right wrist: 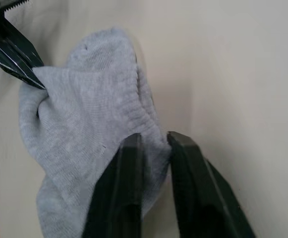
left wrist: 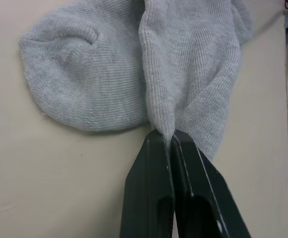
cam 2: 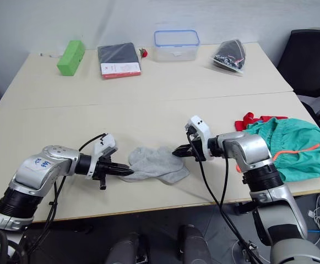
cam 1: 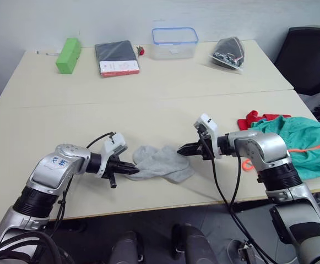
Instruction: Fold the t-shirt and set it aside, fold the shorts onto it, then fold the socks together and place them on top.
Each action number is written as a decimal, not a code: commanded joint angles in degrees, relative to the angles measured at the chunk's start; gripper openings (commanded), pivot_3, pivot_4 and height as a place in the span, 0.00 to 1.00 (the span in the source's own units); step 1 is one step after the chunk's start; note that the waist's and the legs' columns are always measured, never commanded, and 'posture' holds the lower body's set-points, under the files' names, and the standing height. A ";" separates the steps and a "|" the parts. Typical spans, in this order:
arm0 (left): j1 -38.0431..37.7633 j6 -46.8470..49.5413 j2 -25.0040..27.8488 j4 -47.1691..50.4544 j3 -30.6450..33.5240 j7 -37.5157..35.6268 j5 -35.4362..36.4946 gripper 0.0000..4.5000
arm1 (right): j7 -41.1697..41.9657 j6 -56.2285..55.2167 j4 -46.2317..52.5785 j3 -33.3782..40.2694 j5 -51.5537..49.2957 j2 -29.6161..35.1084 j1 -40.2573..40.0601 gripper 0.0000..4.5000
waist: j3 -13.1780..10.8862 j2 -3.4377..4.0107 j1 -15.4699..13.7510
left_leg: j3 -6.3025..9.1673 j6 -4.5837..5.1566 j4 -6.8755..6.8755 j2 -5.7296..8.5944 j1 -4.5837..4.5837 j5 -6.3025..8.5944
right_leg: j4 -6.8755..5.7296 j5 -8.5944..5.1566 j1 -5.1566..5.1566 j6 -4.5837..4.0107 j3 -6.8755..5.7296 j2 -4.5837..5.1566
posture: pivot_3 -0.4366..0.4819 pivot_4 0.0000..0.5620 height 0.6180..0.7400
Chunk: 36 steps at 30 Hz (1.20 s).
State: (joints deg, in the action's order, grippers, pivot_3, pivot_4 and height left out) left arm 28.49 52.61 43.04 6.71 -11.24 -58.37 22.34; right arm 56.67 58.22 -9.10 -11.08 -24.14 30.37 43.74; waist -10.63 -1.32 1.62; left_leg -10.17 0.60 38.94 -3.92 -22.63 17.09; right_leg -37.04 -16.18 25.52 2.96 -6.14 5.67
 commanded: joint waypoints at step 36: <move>31.85 -46.70 -9.15 -45.45 -14.90 -23.15 -22.67 0.00 | -25.79 13.48 43.55 18.01 -15.68 -1.11 -26.79 0.01 | 0.00 0.00 -1.19 | 0.09 0.20 0.13 0.20 -0.65 0.05 | 0.14 0.05 0.41 0.08 -0.44 -0.17 | 0.48 0.27 1.00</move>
State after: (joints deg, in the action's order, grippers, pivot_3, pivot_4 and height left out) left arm 58.97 8.55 34.24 -36.75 -26.59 -81.40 1.13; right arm 31.58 73.45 31.71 6.97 -40.06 28.57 17.32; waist -10.63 -1.32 0.44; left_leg -10.08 0.83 39.07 -3.74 -23.28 17.15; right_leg -36.90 -16.13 25.93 3.06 -6.61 5.52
